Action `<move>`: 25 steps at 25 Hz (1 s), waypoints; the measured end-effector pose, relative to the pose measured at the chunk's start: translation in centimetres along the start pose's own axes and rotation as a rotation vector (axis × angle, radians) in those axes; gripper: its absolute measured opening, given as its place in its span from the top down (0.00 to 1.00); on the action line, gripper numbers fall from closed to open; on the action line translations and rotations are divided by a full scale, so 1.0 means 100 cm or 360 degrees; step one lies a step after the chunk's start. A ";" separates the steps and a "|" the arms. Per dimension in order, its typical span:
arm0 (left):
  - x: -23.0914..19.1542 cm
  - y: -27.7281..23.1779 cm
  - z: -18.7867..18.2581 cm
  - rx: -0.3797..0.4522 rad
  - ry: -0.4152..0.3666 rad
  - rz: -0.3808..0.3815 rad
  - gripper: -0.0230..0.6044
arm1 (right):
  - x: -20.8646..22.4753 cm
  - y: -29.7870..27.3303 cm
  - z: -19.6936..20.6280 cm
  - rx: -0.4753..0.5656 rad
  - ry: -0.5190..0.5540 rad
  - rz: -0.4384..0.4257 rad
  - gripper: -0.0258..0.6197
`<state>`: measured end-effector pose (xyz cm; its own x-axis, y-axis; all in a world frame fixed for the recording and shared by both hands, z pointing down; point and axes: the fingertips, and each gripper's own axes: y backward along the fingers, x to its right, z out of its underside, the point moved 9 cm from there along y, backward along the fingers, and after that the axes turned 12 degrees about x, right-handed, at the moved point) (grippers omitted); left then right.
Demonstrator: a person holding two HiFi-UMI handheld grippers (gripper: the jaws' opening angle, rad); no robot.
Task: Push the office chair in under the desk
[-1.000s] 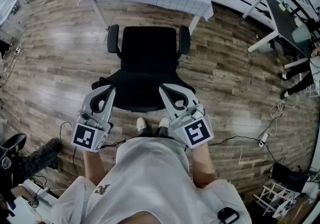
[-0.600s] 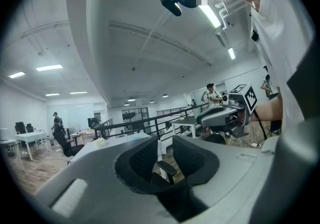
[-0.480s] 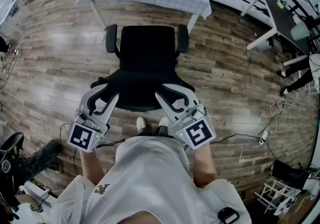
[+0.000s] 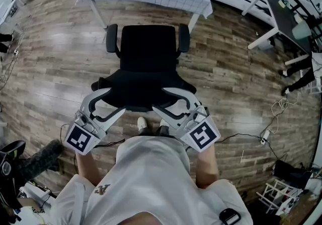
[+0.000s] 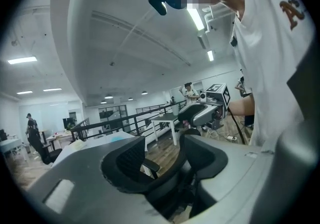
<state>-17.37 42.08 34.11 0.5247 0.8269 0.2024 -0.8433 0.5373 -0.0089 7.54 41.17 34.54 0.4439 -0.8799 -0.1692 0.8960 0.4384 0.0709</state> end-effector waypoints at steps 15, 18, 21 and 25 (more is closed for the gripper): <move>0.010 -0.009 0.017 -0.0251 -0.0136 0.0163 0.41 | -0.011 -0.002 0.009 -0.0146 0.0053 -0.0185 0.50; 0.011 -0.012 0.018 -0.0274 -0.0164 0.0163 0.41 | -0.012 -0.002 0.012 -0.0188 0.0072 -0.0217 0.50; 0.011 -0.012 0.020 -0.0280 -0.0182 0.0150 0.41 | -0.013 -0.004 0.016 -0.0238 0.0094 -0.0245 0.44; 0.010 -0.014 0.021 -0.0278 -0.0211 0.0127 0.40 | -0.011 -0.009 0.020 -0.0274 0.0164 -0.0250 0.44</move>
<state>-15.88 41.77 36.35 0.4273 0.8452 0.3210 -0.8428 0.5009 -0.1969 6.26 41.39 36.62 0.2880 -0.9202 -0.2650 0.9347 0.3303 -0.1312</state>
